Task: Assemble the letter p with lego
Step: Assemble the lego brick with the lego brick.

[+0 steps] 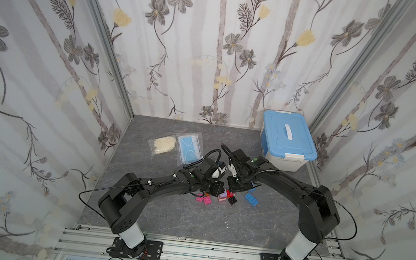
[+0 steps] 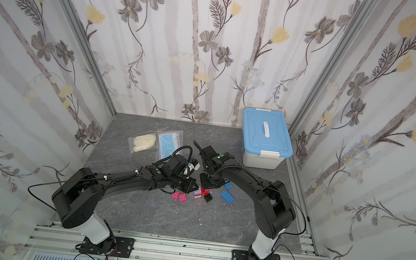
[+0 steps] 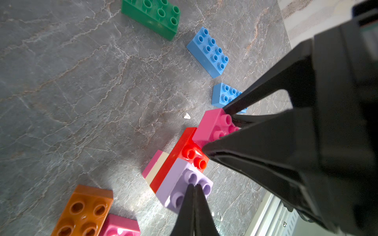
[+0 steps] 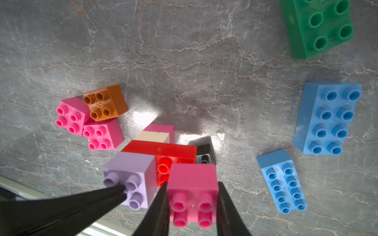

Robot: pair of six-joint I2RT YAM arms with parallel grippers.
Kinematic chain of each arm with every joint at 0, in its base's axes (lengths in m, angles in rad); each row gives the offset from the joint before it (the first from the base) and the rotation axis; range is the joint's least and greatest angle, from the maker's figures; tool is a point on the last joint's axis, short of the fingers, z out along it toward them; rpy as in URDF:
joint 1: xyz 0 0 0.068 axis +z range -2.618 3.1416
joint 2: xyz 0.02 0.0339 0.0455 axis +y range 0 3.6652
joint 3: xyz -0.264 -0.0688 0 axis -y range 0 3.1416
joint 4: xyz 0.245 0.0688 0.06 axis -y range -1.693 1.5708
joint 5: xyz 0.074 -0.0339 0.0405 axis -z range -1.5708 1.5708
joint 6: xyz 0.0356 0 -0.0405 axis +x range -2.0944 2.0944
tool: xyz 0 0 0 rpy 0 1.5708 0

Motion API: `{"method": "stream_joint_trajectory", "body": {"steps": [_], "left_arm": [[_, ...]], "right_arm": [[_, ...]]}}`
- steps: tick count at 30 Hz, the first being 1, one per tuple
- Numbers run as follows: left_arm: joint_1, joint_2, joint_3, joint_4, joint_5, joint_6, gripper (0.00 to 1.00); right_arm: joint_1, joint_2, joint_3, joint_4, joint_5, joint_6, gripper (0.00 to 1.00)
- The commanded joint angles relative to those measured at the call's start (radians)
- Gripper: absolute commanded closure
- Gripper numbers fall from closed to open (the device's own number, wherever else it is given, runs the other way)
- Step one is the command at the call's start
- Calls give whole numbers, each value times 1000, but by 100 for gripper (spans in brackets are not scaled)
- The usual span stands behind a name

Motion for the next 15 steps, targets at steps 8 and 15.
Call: {"method": "stream_joint_trajectory", "body": {"steps": [8, 15], "left_arm": [[-1, 3, -23, -82, -37, 3, 100], [-1, 0, -41, -81, -43, 2, 100]], "right_arm": [[5, 33, 11, -14, 35, -1, 85], [9, 63, 35, -37, 49, -10, 85]]}}
